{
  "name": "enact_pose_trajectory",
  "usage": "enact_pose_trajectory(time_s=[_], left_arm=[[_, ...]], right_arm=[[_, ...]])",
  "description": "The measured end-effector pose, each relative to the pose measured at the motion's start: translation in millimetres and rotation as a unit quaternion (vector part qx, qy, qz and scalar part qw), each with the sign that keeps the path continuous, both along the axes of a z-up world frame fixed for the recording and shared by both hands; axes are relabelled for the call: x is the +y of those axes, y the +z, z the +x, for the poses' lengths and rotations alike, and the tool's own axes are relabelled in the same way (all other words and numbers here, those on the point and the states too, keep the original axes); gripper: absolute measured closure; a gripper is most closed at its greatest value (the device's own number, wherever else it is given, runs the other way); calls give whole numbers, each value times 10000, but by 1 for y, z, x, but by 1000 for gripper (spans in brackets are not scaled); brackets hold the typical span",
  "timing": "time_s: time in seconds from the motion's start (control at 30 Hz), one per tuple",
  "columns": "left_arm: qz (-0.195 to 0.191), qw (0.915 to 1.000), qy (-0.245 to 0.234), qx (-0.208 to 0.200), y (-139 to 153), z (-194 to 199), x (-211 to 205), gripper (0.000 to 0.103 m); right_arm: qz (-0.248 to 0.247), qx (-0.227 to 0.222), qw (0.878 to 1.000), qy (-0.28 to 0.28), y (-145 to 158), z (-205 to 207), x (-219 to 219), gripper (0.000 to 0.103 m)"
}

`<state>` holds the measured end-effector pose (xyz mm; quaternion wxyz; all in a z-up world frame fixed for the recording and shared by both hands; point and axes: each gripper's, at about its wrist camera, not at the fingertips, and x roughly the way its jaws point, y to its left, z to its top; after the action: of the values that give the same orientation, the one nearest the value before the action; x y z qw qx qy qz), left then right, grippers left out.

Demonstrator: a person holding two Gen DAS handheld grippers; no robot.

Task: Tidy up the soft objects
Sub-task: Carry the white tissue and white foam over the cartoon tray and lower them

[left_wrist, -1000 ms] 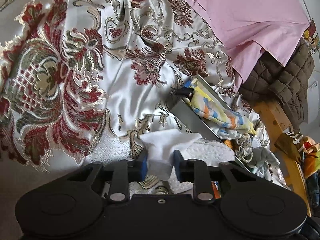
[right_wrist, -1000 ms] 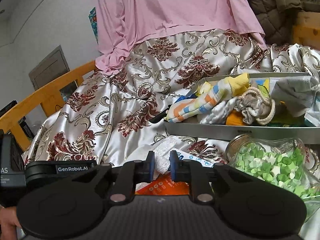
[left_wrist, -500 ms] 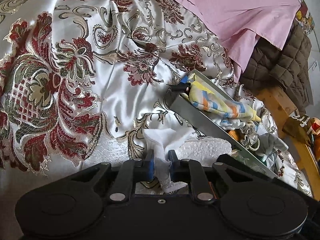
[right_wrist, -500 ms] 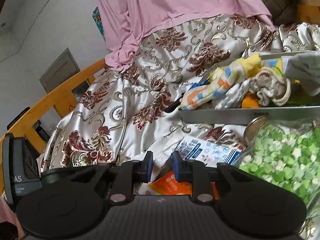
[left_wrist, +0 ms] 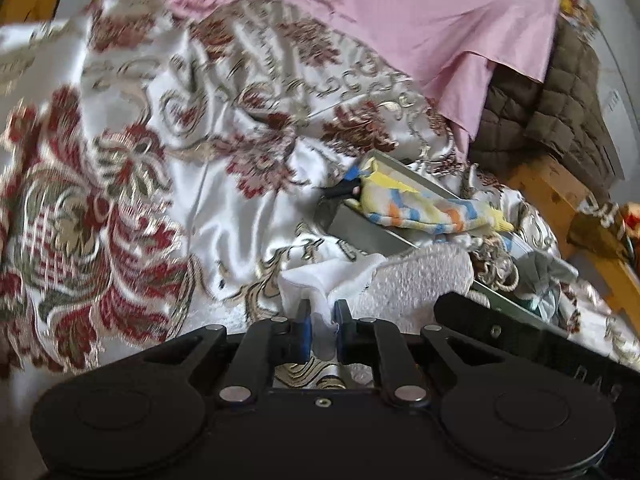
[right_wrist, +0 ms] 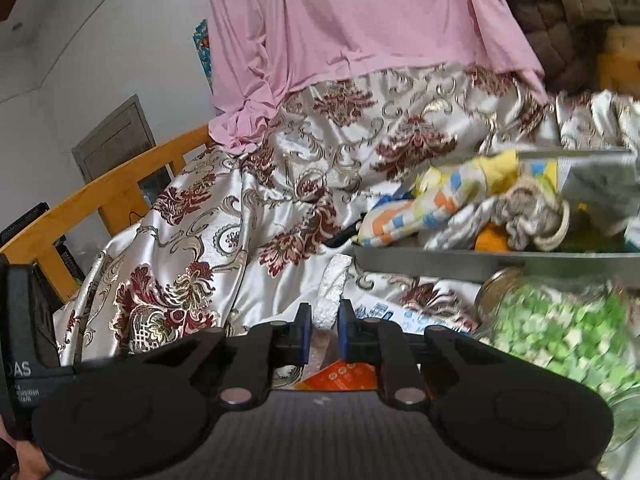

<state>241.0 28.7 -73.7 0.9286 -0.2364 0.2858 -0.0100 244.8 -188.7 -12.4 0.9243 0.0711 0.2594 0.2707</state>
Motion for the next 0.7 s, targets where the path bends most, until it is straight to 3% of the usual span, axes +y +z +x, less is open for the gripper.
enact_pose_trajectory(time_s=[0.33,0.7], left_arm=[[452,9972,-228,-557,33,-20,-21,92],[839,9913,-498,-879,80,-36,-44,92]], right_arm=[[-67,-563,9981,-229,30,-30,-18,91],[-41,-1340,9887,-663,71,-53,-57,91]])
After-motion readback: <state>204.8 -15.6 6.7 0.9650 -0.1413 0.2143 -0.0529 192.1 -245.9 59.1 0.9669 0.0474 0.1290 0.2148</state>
